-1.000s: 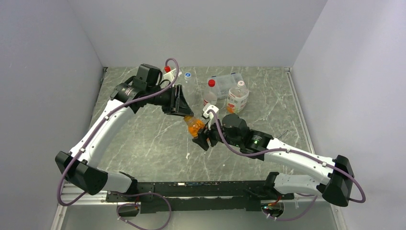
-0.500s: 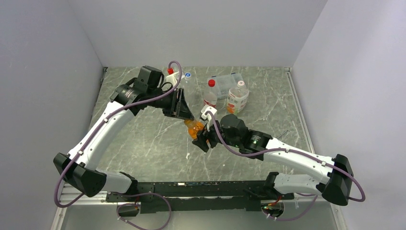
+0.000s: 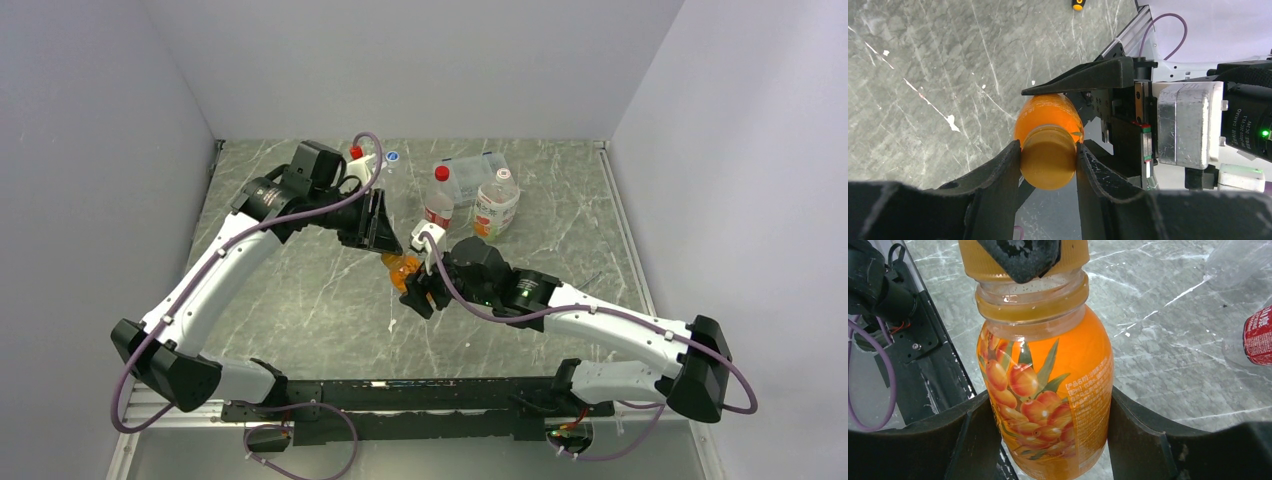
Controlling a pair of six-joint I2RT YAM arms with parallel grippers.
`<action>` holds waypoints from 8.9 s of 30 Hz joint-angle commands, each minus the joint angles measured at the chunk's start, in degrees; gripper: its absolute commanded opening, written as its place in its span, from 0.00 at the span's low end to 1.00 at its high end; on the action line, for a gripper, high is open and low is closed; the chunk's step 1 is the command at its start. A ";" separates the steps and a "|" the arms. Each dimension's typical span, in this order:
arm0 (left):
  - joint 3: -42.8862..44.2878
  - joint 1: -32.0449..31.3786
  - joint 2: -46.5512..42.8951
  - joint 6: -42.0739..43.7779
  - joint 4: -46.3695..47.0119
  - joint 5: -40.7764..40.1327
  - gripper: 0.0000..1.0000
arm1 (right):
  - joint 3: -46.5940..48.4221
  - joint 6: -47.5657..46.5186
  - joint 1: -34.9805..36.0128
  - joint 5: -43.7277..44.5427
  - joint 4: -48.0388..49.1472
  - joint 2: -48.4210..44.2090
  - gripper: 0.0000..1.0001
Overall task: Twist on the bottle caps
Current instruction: Screw the bottle cap onto the plastic bottle.
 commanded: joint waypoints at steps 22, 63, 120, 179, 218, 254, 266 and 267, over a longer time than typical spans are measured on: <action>1.67 -2.13 -0.92 1.10 -7.80 5.07 0.09 | 10.02 -4.86 2.65 -2.26 5.31 -0.33 0.38; 7.34 -5.56 -6.21 29.89 -9.34 17.65 0.22 | 15.58 7.17 -6.47 -44.91 11.79 -1.18 0.29; 5.12 -6.50 -11.49 0.63 18.25 -29.57 0.77 | 10.11 0.77 0.20 9.55 17.15 3.64 0.27; 6.96 -8.63 -11.18 13.47 12.65 -7.53 0.07 | 14.44 8.30 -8.48 -31.98 16.93 -2.83 0.25; -0.09 -8.59 -16.16 2.46 28.12 -26.95 0.86 | 15.76 6.39 -4.91 -7.07 13.34 1.94 0.25; -1.72 -8.62 -14.88 0.80 30.73 -25.46 0.65 | 16.34 6.34 -4.71 -5.73 13.09 2.61 0.25; -2.96 -8.56 -14.67 -0.02 31.01 -25.05 0.49 | 17.82 7.02 -4.72 -4.59 12.38 3.38 0.24; -3.11 -8.57 -14.69 -0.11 31.19 -25.05 0.47 | 18.34 7.08 -4.71 -4.41 12.01 3.51 0.23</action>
